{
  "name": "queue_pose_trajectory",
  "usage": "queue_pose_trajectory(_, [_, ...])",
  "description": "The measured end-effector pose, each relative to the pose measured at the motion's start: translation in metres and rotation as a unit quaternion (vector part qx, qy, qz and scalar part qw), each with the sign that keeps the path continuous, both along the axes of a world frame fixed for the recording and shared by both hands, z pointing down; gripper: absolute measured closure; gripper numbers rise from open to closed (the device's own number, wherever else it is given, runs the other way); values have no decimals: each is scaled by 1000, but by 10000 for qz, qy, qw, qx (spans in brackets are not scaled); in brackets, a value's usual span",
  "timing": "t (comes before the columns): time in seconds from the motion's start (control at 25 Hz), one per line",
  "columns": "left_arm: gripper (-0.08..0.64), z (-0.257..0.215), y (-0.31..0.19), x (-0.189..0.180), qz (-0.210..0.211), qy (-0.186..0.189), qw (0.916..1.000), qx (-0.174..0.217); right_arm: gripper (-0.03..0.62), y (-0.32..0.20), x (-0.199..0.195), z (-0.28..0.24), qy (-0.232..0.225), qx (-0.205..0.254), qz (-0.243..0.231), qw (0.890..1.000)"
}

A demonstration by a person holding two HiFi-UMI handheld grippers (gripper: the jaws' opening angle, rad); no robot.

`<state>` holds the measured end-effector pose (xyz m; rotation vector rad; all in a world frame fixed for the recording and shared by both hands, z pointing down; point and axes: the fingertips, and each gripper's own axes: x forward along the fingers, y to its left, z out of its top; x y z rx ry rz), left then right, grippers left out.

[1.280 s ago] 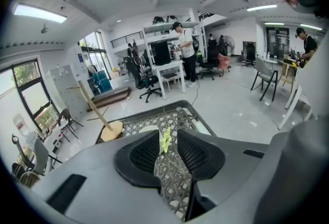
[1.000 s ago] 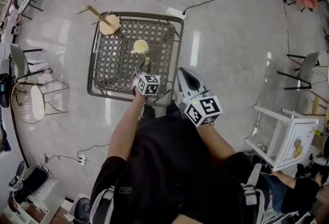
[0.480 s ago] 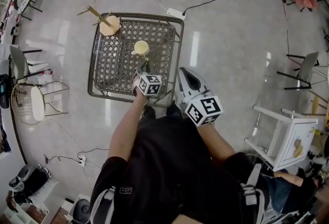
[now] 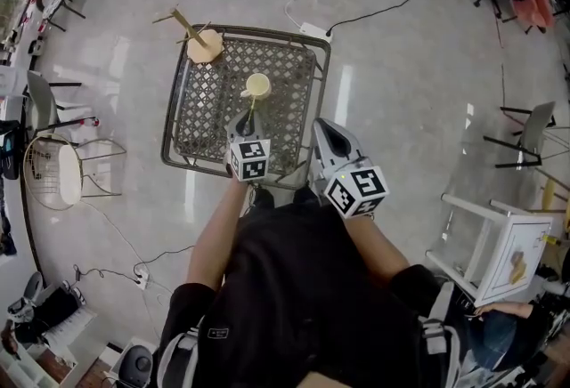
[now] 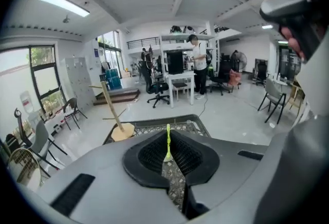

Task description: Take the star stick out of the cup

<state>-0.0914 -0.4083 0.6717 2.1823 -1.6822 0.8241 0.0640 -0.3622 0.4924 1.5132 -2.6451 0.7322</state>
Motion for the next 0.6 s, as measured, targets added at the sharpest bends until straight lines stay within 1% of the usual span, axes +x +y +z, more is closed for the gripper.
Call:
queue_pose_trajectory(0.16, [534,-54,14,-19,-150,430,9983,373,583,1,-15,-6,8,61,-81,9999])
queue_pose_trajectory(0.28, [532,-98,31,-34,-279,684,9945,747,583,2,-26,-12,15,124,-111,9999])
queue_pose_trajectory(0.4, [532,-143,53,-48,-462,939,9872,1204,583,4,-36,-16,12,189,-124,9997])
queue_pose_trajectory(0.6, [534,-198,89,-70,-766,1139,9738,1811,583,8,-52,-22,128,324,-136,9993])
